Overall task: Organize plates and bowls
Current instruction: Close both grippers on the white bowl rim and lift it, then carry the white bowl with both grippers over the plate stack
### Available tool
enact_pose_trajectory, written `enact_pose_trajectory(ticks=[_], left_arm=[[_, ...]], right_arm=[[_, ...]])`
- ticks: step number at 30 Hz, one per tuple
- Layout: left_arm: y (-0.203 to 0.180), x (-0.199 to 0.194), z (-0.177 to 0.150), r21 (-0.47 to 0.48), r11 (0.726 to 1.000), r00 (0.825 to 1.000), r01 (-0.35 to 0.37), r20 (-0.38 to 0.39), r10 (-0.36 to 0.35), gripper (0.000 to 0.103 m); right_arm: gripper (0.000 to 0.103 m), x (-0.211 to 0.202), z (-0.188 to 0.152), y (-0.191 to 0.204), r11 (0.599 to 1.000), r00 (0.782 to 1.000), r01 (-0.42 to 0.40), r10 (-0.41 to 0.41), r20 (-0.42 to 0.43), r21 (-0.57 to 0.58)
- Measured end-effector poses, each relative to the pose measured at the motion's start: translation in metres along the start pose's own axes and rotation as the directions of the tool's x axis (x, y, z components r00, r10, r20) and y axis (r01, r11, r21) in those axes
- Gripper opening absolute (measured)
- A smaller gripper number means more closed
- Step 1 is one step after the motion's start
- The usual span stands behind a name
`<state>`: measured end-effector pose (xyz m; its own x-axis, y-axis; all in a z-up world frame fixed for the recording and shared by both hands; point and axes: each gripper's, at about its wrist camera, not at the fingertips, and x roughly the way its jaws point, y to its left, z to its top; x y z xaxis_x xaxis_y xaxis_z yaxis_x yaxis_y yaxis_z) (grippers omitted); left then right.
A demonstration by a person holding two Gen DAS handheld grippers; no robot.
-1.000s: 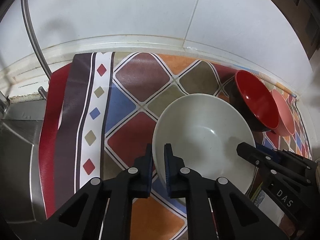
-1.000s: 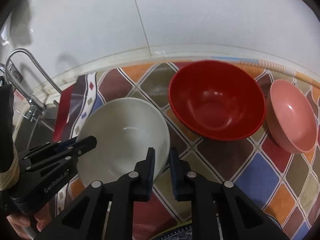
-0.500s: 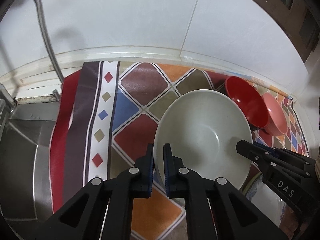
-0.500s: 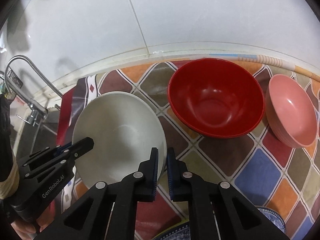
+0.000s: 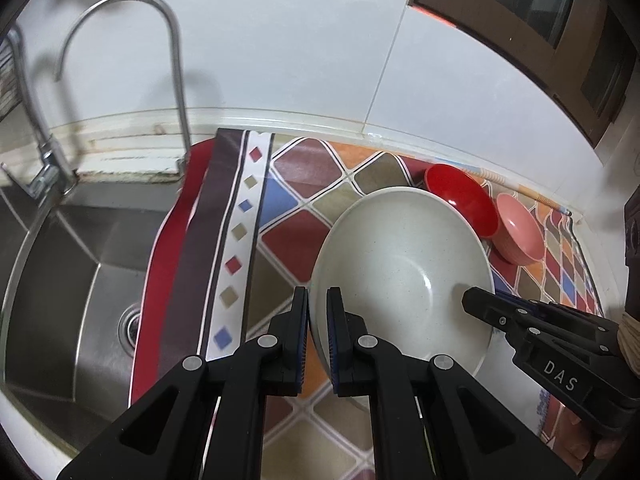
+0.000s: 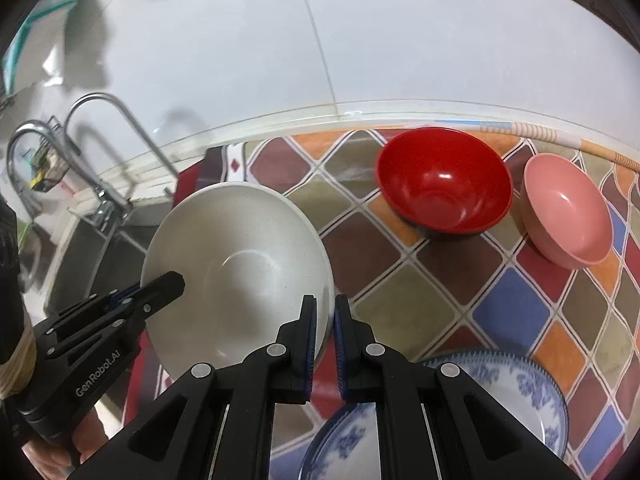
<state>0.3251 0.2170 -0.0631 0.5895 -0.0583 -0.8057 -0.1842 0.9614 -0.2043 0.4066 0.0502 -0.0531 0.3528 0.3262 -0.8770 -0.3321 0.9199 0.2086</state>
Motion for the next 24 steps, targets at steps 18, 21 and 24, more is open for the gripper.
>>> enact_pose_trajectory(ticks=[18,21,24], left_arm=[[0.032,-0.042,-0.070,-0.111,0.994,0.999,-0.018,-0.036,0.014,0.011],[0.037,-0.042,-0.080,-0.118,0.993,0.998,-0.023,-0.056,0.016,0.011],[0.040,-0.041,-0.089,-0.128,0.991,0.997,-0.024,-0.073,0.015,0.010]], right_arm=[[0.010,-0.030,-0.068,0.036,0.995,0.998,-0.033,0.028,-0.058,-0.093],[0.010,-0.027,-0.080,0.042,0.995,0.996,-0.038,0.031,-0.079,-0.091],[0.010,-0.026,-0.091,0.047,0.995,0.994,-0.044,0.035,-0.102,-0.085]])
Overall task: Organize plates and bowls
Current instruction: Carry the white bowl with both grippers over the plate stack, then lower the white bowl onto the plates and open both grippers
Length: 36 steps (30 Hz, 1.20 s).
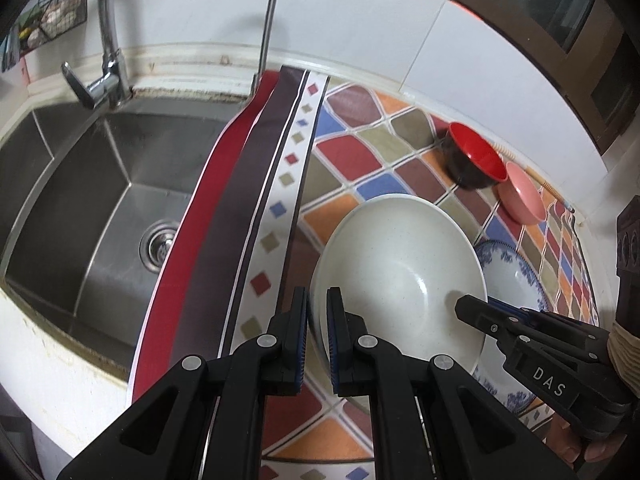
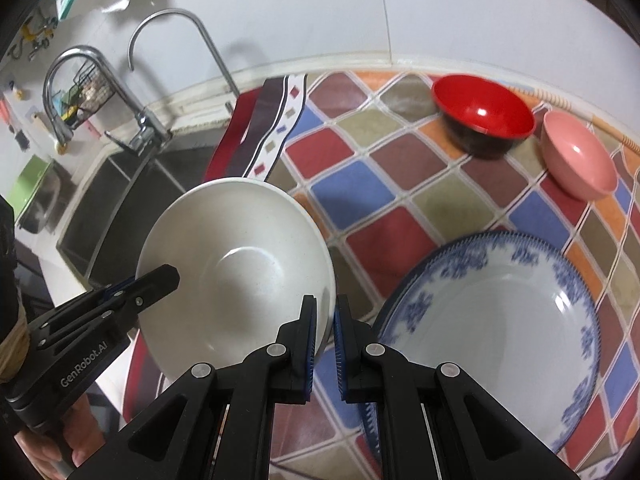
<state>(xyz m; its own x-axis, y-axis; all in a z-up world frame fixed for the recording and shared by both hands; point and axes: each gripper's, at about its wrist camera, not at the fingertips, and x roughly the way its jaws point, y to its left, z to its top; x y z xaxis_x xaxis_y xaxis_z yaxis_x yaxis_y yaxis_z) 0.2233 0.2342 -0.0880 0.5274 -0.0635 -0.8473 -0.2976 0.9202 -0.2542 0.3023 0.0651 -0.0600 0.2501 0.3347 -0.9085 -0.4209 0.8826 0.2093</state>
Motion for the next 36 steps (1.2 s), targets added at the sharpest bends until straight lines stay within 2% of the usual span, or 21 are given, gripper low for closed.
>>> enact_pose_trajectory(ticks=[11,25,31,36], left_arm=[[0.010,0.009,-0.018,-0.025,1.000,0.998,0.003,-0.055,-0.004,0.011],[0.014,0.019,-0.021,-0.033,0.999,0.997,0.009,-0.079,-0.011,0.011],[0.015,0.020,-0.021,-0.037,0.999,0.997,0.009,-0.080,-0.012,0.016],[0.014,0.014,-0.019,-0.026,1.000,0.999,-0.011,-0.050,0.010,0.033]], right_arm=[[0.010,0.017,-0.022,0.008,1.000,0.997,0.010,-0.009,-0.072,0.009],[0.010,0.025,-0.028,0.008,1.000,0.994,0.017,-0.015,-0.105,0.014],[0.010,0.026,-0.027,0.010,1.000,0.994,0.021,-0.021,-0.104,0.002],[0.011,0.025,-0.026,0.010,1.000,0.995,0.005,-0.003,-0.098,0.015]])
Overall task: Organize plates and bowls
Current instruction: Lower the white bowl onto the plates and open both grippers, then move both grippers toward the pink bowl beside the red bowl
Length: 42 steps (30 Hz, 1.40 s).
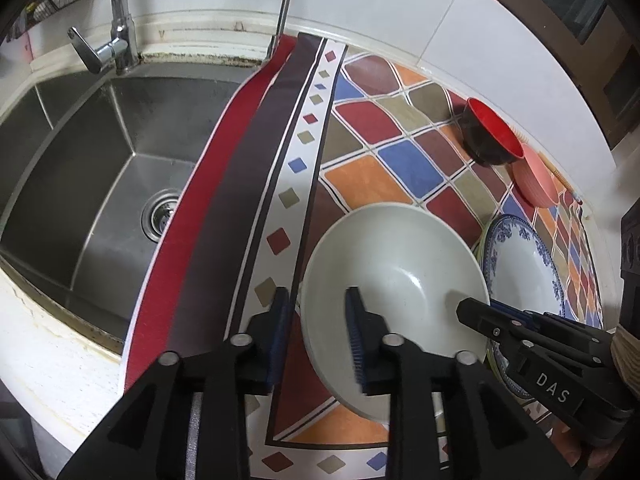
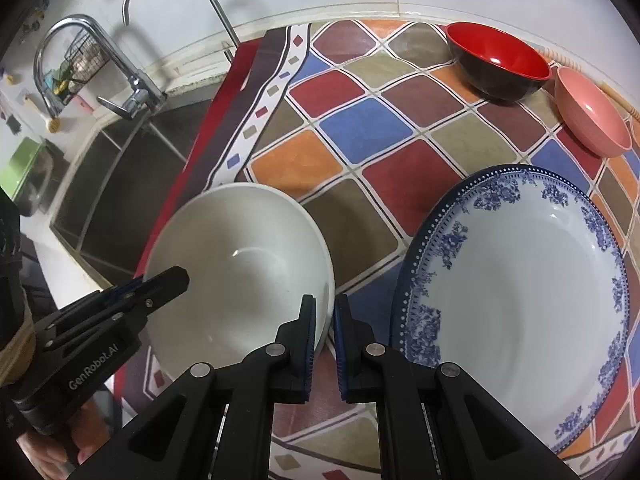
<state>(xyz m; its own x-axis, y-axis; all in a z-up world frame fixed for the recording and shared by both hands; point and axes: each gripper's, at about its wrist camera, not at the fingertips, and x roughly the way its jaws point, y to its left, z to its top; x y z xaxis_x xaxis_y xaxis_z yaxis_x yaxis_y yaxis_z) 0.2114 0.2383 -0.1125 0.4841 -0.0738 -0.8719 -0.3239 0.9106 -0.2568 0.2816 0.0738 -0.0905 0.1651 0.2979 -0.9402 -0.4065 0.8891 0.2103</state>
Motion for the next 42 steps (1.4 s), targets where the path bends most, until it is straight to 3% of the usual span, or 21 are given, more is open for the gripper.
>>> enact_pose_trajectory(ticks=[3,5,8,17,31,36,42], left_arm=[[-0.001,-0.006,0.001,0.008,1.000,0.999,-0.026,0.028,0.026,0.038],[-0.003,-0.011,0.002,0.020,0.999,0.998,-0.036,0.049,0.035,0.042],[-0.008,-0.020,0.002,0.036,0.998,0.996,-0.044,0.076,0.041,0.048],[-0.044,-0.048,0.008,0.118,0.992,0.985,-0.052,0.170,0.032,0.061],[-0.142,-0.053,0.023,0.241,0.971,0.970,-0.011,0.237,-0.047,0.068],[-0.182,-0.047,0.032,0.279,0.960,0.967,-0.006,0.247,-0.065,0.070],[-0.225,-0.032,0.043,0.311,0.950,0.965,0.002,0.249,-0.083,0.070]], right_arm=[[0.012,0.000,0.000,0.000,1.000,1.000,0.002,-0.002,0.003,0.002],[0.023,-0.001,-0.001,-0.001,1.000,1.000,0.006,-0.006,0.004,0.008],[0.027,-0.006,-0.002,-0.004,1.000,1.000,0.012,-0.012,0.024,0.012],[0.047,-0.047,-0.001,-0.014,0.996,0.985,0.084,-0.083,0.150,0.002],[0.064,-0.118,0.002,-0.088,0.976,0.911,0.204,-0.217,0.352,0.073],[0.068,-0.136,0.004,-0.121,0.969,0.885,0.218,-0.247,0.394,0.116],[0.071,-0.150,0.009,-0.164,0.958,0.871,0.217,-0.276,0.407,0.187]])
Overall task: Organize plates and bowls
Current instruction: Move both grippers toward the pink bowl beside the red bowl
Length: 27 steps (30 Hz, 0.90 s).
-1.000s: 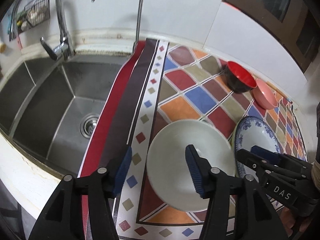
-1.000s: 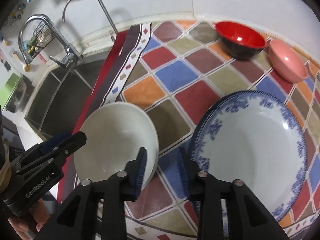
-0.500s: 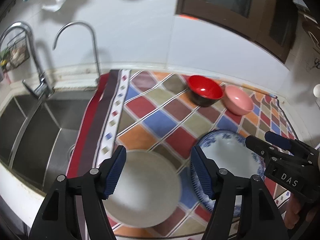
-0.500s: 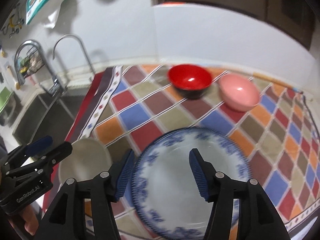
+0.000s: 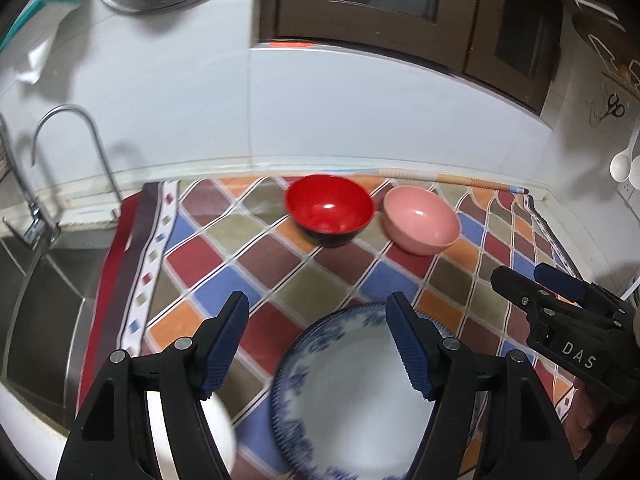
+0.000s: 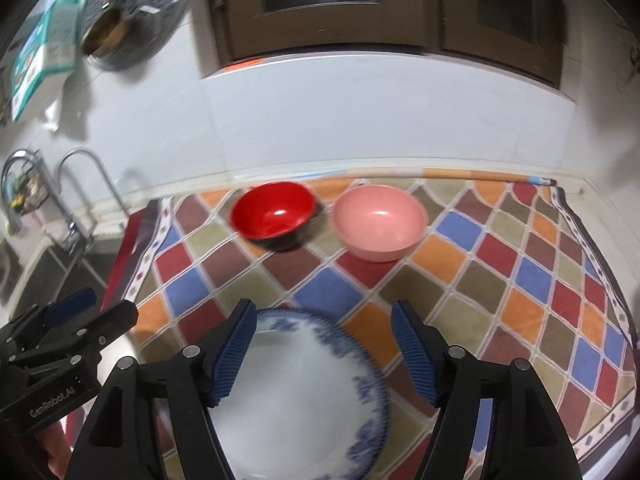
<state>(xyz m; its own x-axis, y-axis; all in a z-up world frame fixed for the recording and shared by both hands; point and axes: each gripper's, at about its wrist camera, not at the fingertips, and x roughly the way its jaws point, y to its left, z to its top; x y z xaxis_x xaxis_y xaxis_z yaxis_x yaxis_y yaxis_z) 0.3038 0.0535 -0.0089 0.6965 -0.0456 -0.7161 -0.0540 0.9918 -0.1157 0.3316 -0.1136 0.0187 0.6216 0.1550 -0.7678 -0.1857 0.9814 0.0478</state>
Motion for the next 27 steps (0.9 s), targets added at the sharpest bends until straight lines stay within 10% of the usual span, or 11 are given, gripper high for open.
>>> enact_pose_trajectory(ticks=[27], left_arm=[[-0.079,0.155,0.056,-0.026,0.999,0.986,0.029,-0.166,-0.033,0.060]], right_arm=[[0.070,0.112,0.061,-0.121,0.996,0.999,0.005,0.000,-0.050,0.087]])
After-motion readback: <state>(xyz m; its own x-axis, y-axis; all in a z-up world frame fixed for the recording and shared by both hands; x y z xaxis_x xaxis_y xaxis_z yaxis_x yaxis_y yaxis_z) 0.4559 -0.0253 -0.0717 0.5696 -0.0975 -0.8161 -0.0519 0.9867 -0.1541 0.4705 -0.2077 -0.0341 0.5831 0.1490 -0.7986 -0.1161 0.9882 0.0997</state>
